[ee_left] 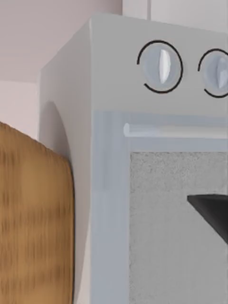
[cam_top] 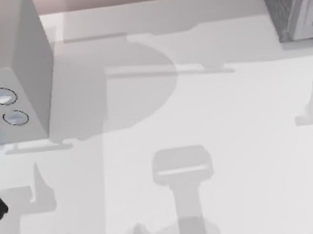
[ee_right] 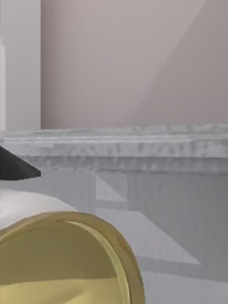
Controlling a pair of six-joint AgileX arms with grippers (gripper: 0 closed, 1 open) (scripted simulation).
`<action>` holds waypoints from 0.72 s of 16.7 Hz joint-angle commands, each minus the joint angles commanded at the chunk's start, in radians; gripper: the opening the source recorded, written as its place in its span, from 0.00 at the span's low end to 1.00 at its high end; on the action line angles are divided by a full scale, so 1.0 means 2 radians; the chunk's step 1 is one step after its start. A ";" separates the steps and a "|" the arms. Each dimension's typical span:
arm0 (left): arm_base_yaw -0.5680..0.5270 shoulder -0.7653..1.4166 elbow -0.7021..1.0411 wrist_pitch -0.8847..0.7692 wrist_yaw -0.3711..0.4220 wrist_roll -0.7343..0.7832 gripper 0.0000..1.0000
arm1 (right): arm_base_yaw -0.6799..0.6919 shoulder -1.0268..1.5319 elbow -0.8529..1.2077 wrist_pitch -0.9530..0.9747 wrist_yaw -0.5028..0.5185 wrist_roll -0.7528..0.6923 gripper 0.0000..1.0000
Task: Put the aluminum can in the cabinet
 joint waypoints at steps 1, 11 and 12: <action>0.000 0.000 0.000 0.000 0.000 0.000 1.00 | 0.005 0.037 0.048 -0.012 0.005 0.001 0.00; 0.000 0.000 0.000 0.000 0.000 0.000 1.00 | 0.050 0.354 0.480 -0.115 0.051 0.005 0.00; 0.000 0.000 0.000 0.000 0.000 0.000 1.00 | 0.053 0.372 0.505 -0.121 0.054 0.005 0.00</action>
